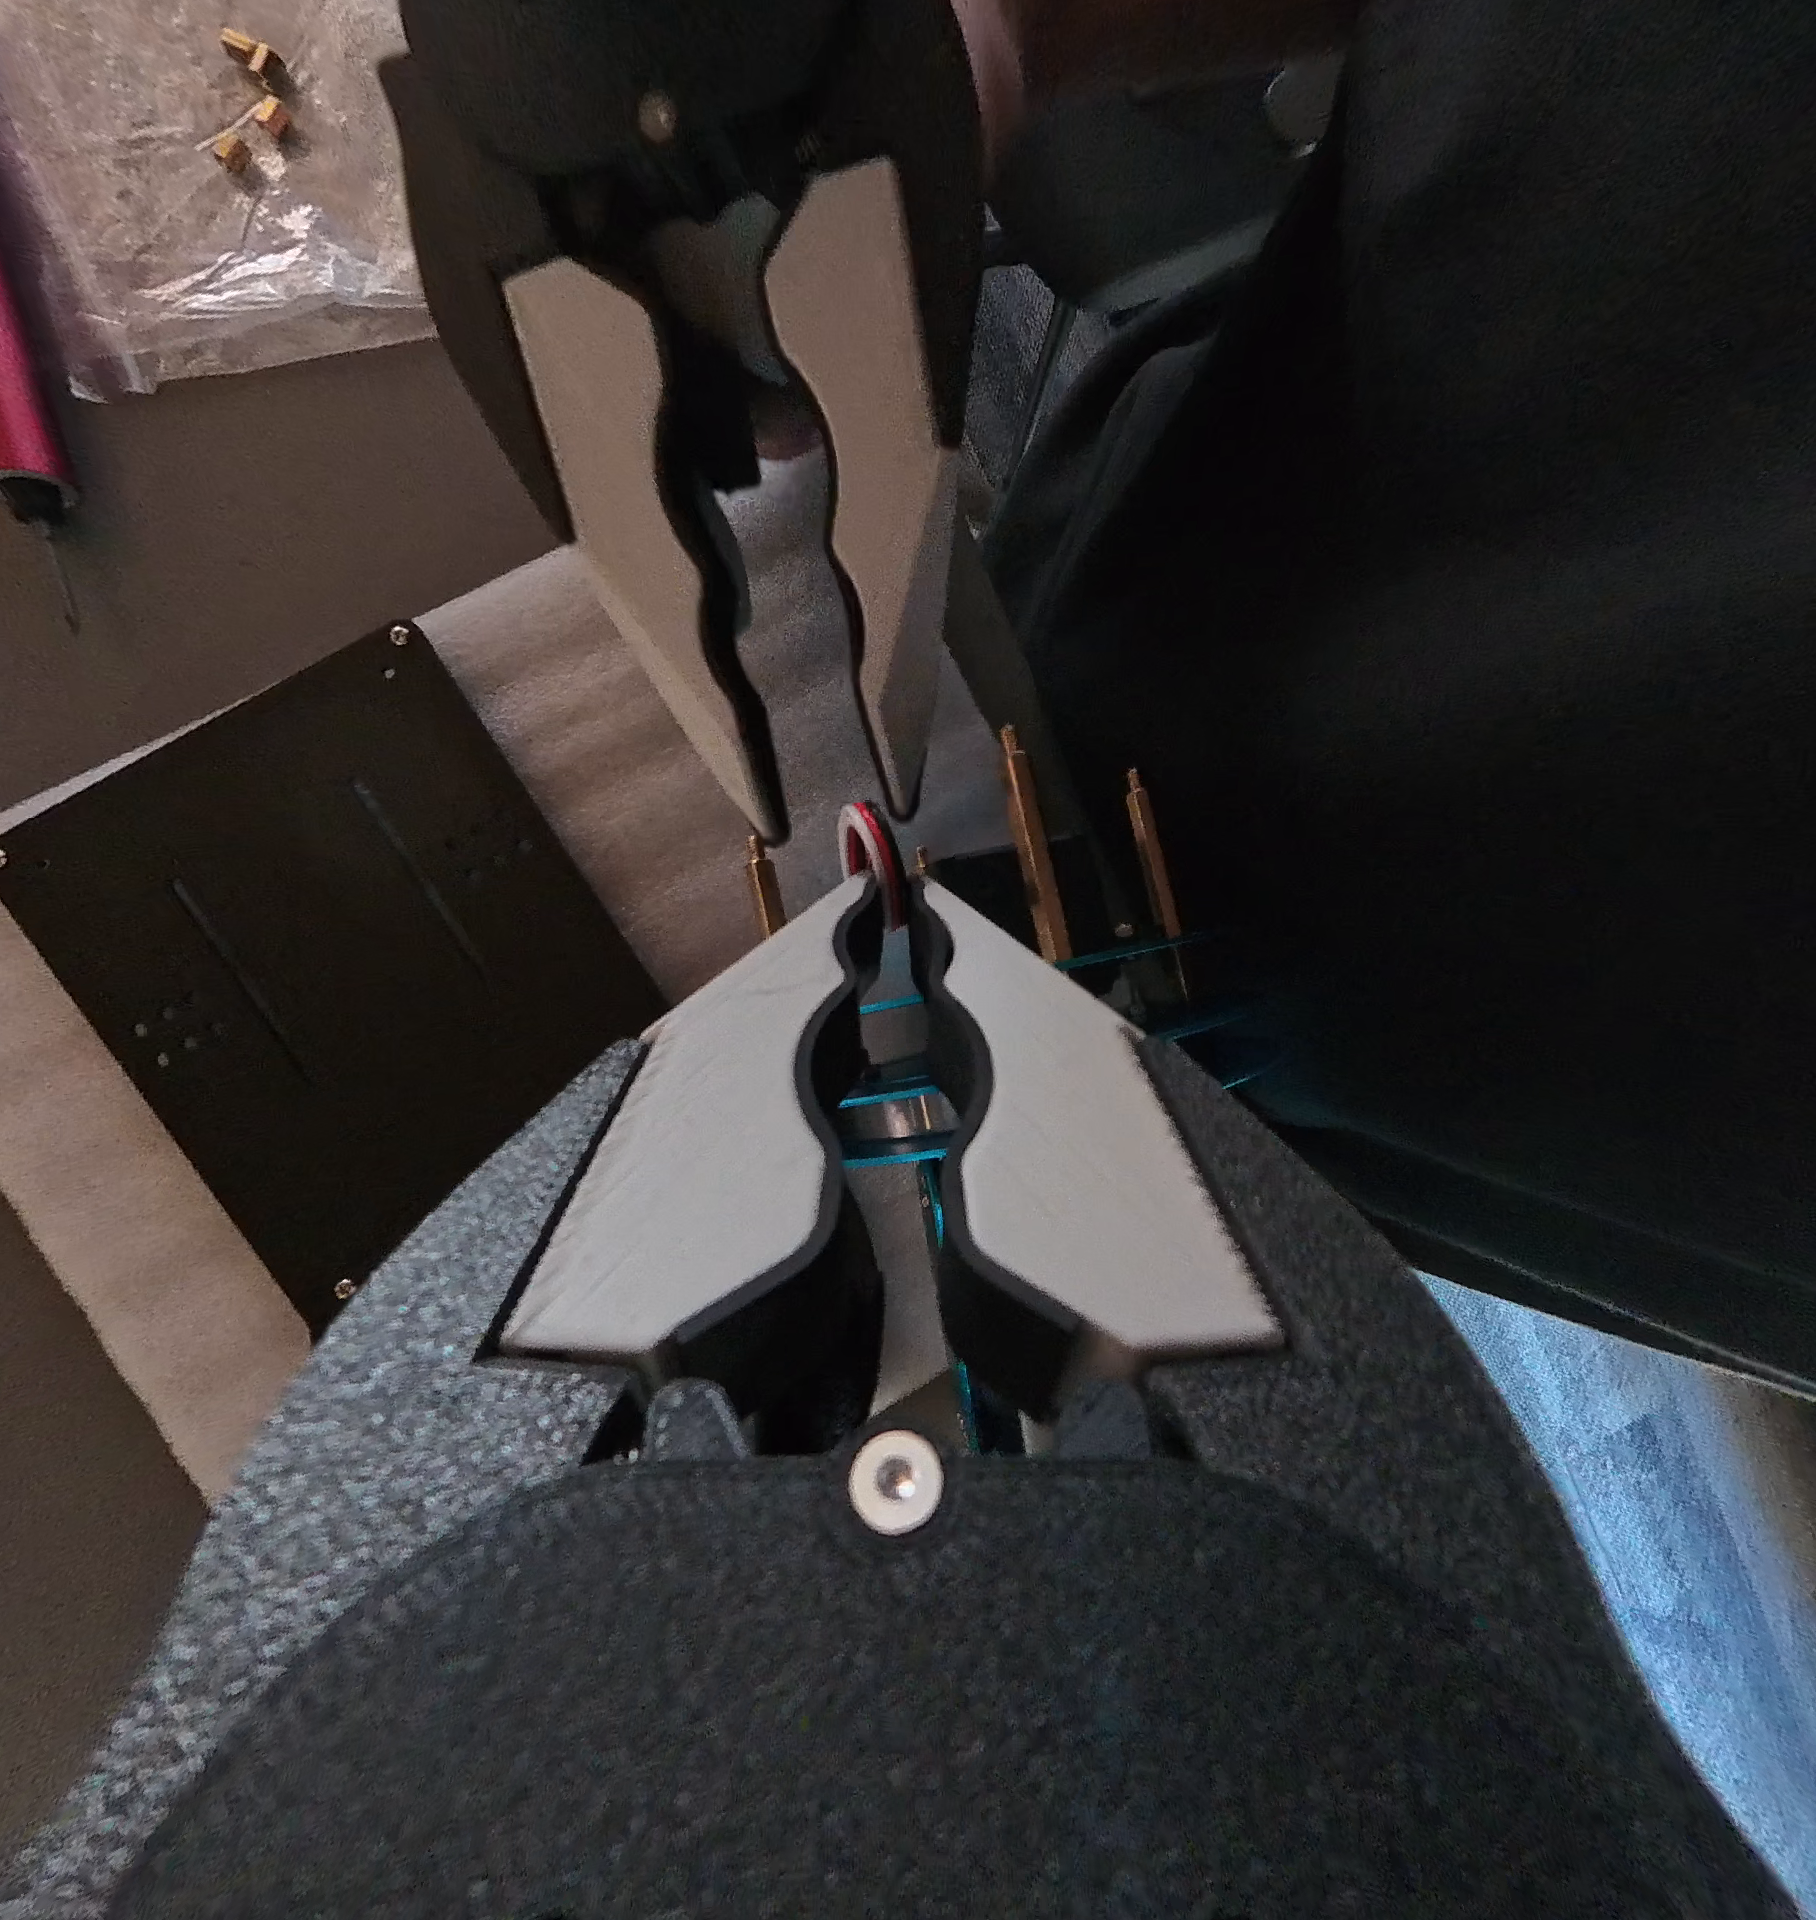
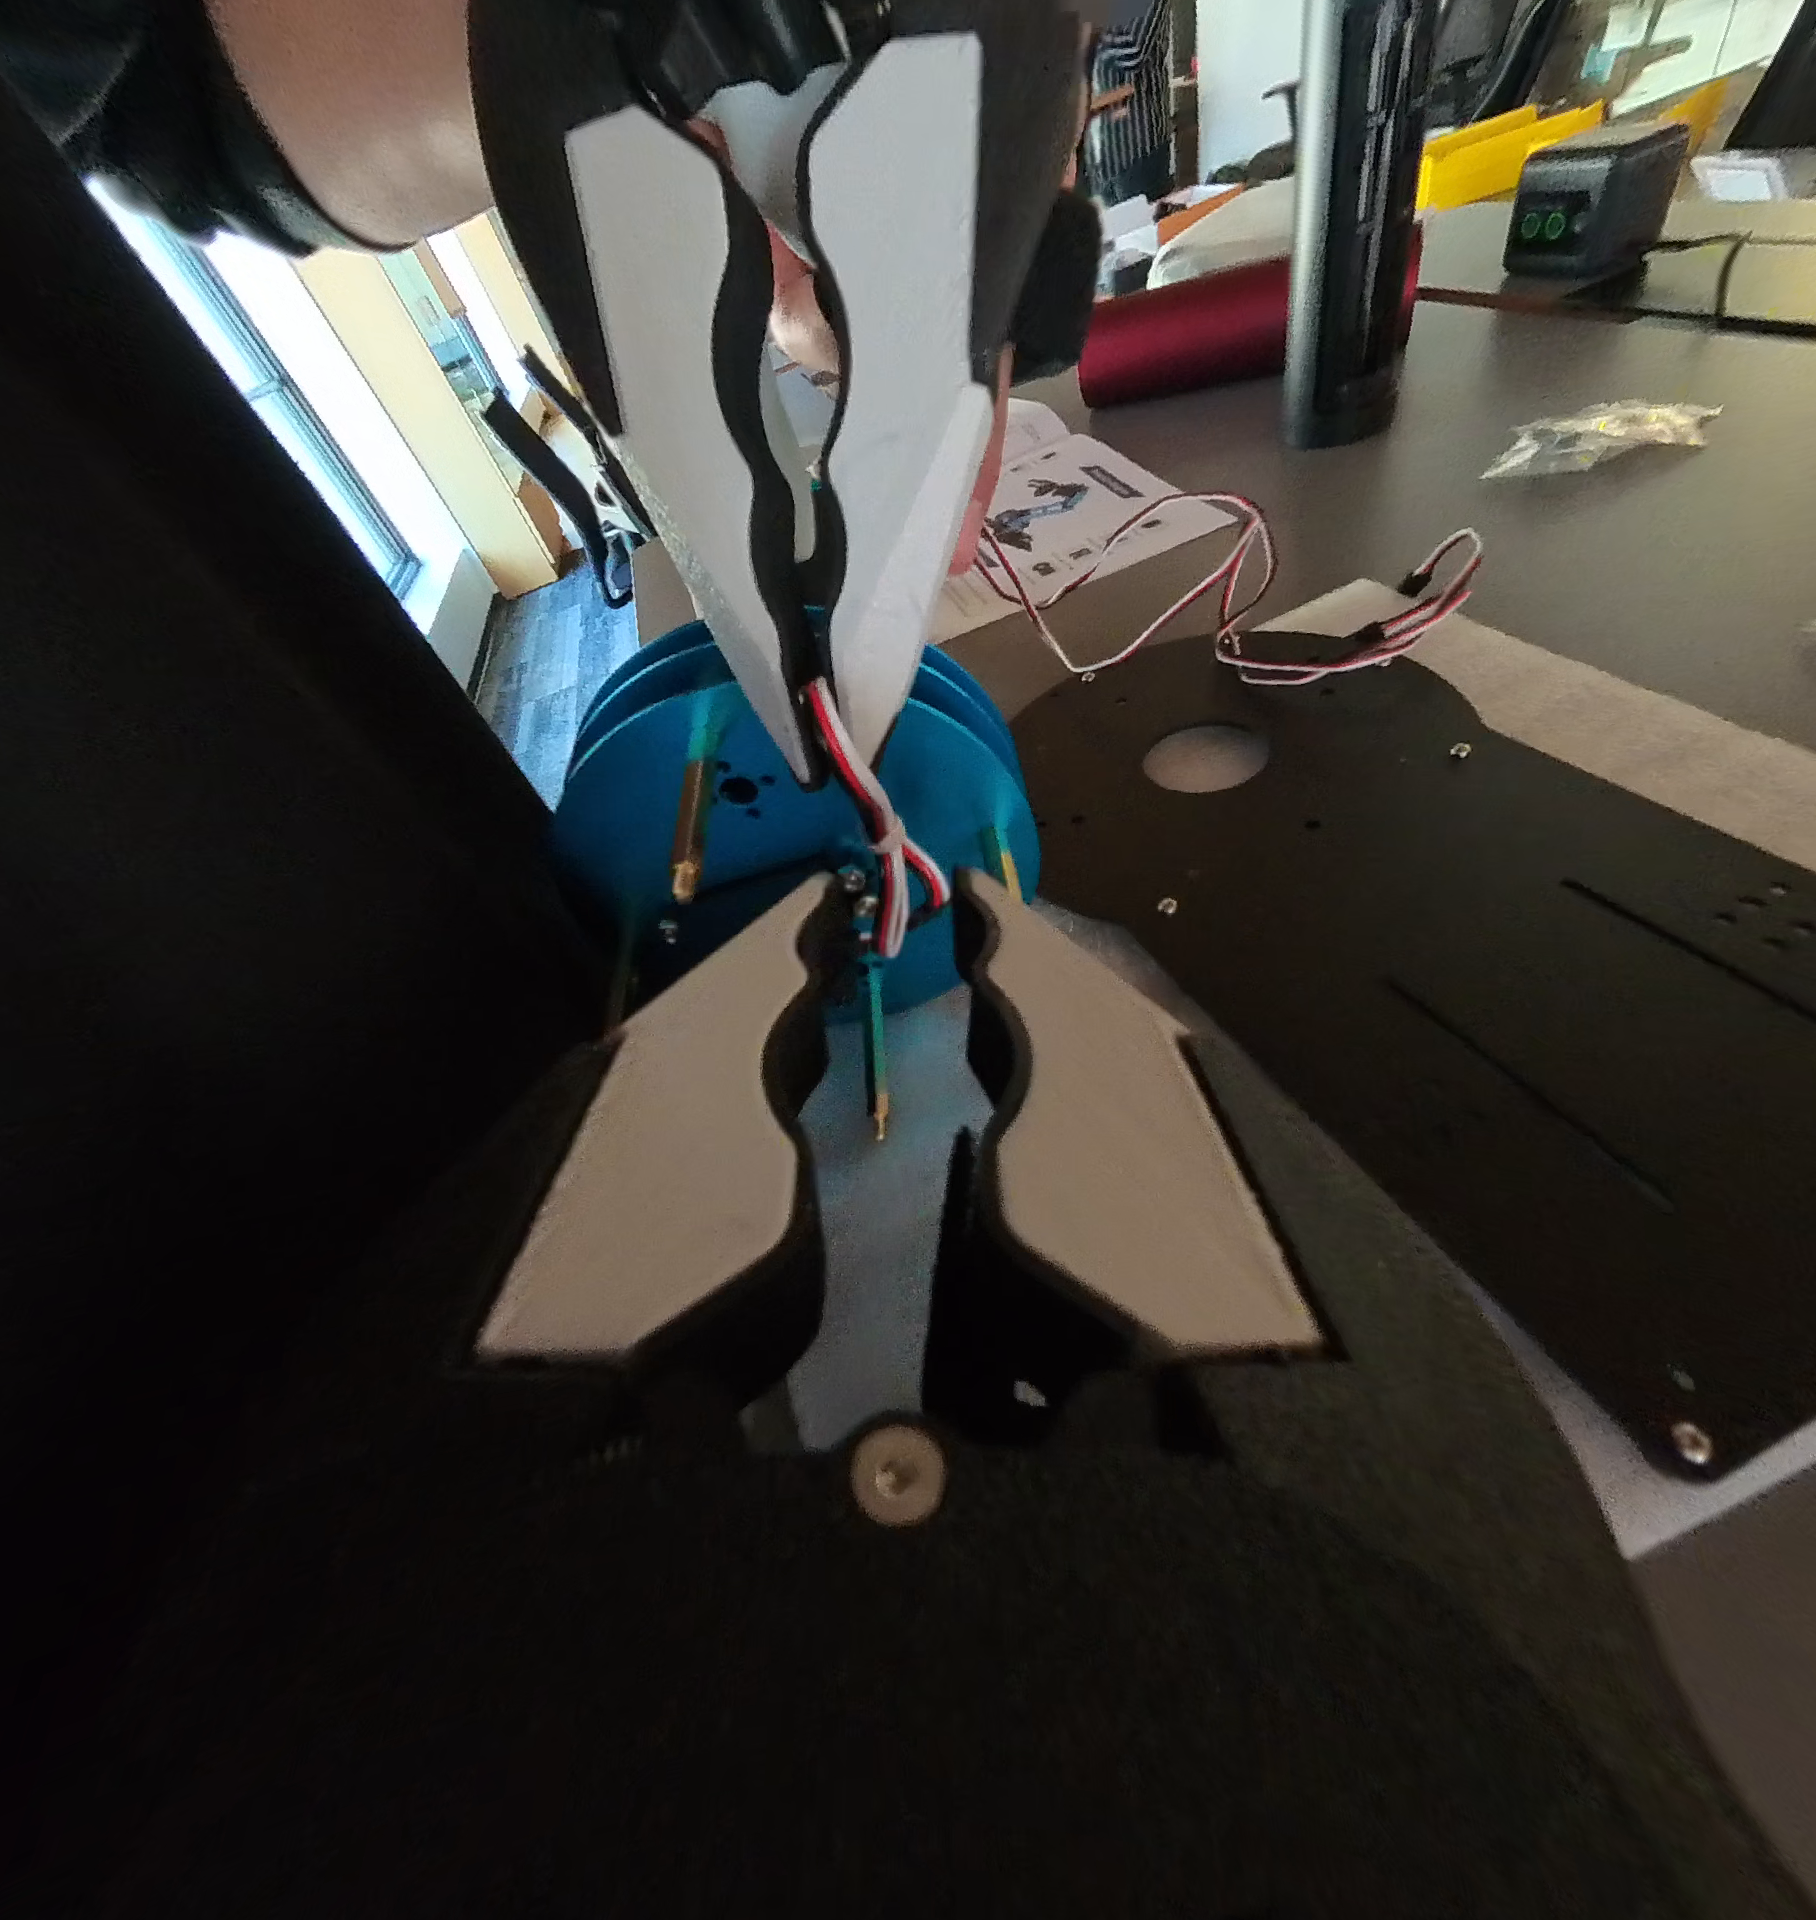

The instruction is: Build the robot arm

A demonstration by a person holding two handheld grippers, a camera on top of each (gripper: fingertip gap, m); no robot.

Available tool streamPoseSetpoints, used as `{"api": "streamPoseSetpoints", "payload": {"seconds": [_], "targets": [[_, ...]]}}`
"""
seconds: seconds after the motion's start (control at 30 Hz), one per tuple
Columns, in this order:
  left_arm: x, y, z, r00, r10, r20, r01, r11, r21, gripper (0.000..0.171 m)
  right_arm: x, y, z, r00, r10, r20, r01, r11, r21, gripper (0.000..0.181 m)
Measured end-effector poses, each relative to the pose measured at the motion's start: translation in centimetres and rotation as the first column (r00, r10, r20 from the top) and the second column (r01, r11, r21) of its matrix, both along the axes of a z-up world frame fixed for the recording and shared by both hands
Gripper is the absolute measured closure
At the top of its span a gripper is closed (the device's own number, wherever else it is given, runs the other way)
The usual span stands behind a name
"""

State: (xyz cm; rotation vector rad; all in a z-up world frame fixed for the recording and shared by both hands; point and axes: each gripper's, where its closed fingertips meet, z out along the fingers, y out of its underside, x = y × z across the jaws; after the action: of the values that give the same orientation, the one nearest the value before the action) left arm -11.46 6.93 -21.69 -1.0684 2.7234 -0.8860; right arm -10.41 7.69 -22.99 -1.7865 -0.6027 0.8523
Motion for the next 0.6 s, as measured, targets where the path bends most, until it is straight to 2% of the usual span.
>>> {"api": "streamPoseSetpoints", "payload": {"seconds": [0.07, 0.3, 0.5, 0.6], "targets": [[0.1, -0.1, 0.0, 1.0, 0.005, 0.002, -0.005, 1.0, 0.0, 0.169, -0.2, 0.4, 0.2, 1.0, -0.003, 0.009, 0.003, 0.999, 0.037, 0.17], [0.2, -0.3, 0.0, 1.0, 0.007, -0.009, -0.007, 1.0, -0.002, 0.169, -0.8, 0.2, 0.4, 0.995, 0.102, 0.011, -0.103, 0.994, 0.044, 0.181], [0.4, -0.7, 0.0, 1.0, 0.002, -0.004, -0.002, 1.0, 0.014, 0.169, -0.6, 0.5, 0.1, 0.989, 0.138, 0.05, -0.139, 0.99, 0.021, 0.181], [0.2, -1.5, 0.0, 1.0, -0.008, -0.013, 0.008, 1.0, 0.001, 0.169, 0.3, 1.0, -0.3, 0.989, 0.112, 0.093, -0.114, 0.993, 0.025, 0.181]]}}
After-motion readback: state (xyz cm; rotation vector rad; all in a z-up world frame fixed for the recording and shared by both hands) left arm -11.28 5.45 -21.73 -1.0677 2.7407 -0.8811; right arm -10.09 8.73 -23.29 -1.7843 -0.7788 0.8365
